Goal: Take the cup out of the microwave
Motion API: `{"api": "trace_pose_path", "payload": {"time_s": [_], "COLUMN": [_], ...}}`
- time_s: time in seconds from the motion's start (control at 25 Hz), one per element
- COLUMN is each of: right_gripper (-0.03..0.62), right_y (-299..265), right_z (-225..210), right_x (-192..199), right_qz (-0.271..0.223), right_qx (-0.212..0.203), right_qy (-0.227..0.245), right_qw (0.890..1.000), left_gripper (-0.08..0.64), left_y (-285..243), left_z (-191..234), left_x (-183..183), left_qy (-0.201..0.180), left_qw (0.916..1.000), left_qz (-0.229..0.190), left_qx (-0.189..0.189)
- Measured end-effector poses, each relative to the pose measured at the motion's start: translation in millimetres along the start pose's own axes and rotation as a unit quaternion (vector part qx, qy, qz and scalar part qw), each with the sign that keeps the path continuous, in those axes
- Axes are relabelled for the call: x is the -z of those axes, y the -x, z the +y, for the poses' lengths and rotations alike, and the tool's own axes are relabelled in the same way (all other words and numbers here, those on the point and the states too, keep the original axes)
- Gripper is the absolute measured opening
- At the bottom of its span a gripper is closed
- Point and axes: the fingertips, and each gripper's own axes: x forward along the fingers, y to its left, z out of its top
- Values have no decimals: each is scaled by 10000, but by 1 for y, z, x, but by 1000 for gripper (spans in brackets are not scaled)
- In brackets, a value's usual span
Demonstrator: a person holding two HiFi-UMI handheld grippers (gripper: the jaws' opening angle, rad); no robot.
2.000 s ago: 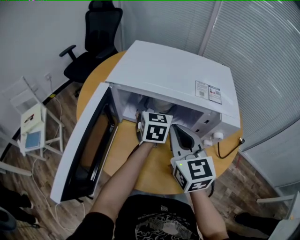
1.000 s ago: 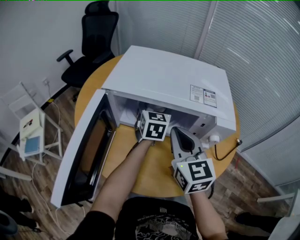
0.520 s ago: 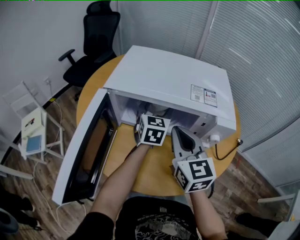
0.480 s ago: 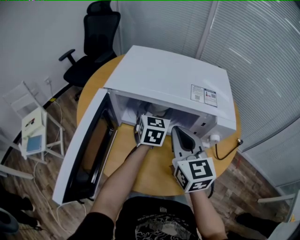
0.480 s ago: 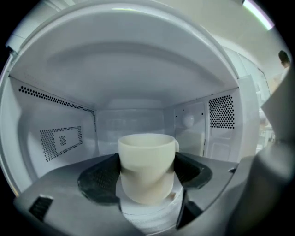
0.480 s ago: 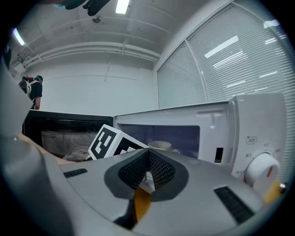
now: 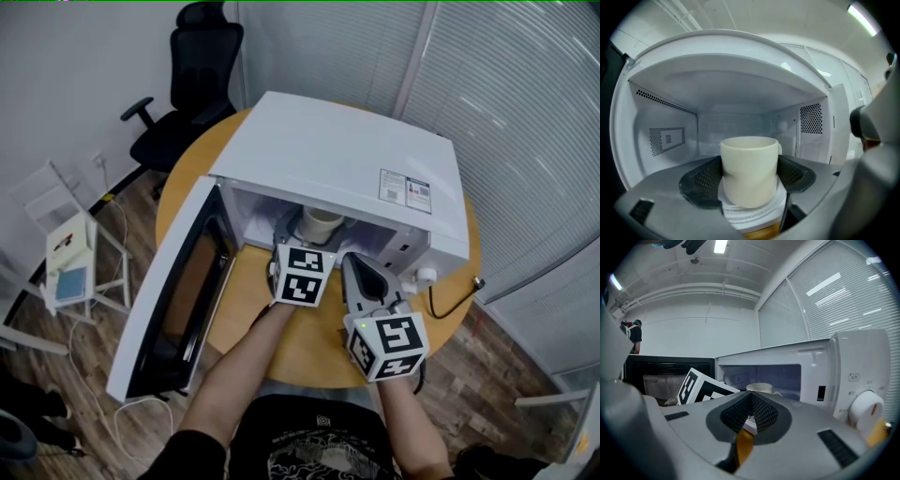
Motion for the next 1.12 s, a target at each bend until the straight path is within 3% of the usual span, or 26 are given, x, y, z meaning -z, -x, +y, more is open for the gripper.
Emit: {"api": "trace_pose_path", "payload": {"time_s": [0.52,0.8,1.12], "right_gripper": [15,15,15], "right_y": [-2,-2,-4], "right_z": [-3,-5,-8], "right_x": [5,5,5], "right_qz": [63,86,108], "right_qx": [9,21,39], "right_qy": [-53,-74,-85], "right_qw": [10000,9999,9999], "left_gripper": [379,413,416], "left_y": [-1,-5,-17], "left_z": [-7,-5,-9], "left_x": [3,4,1], "left_qy": [-60,-85,-110], "left_qw": [9998,10000,9991], "left_qz": [-141,3,289], "left_qx": [133,34,280]}}
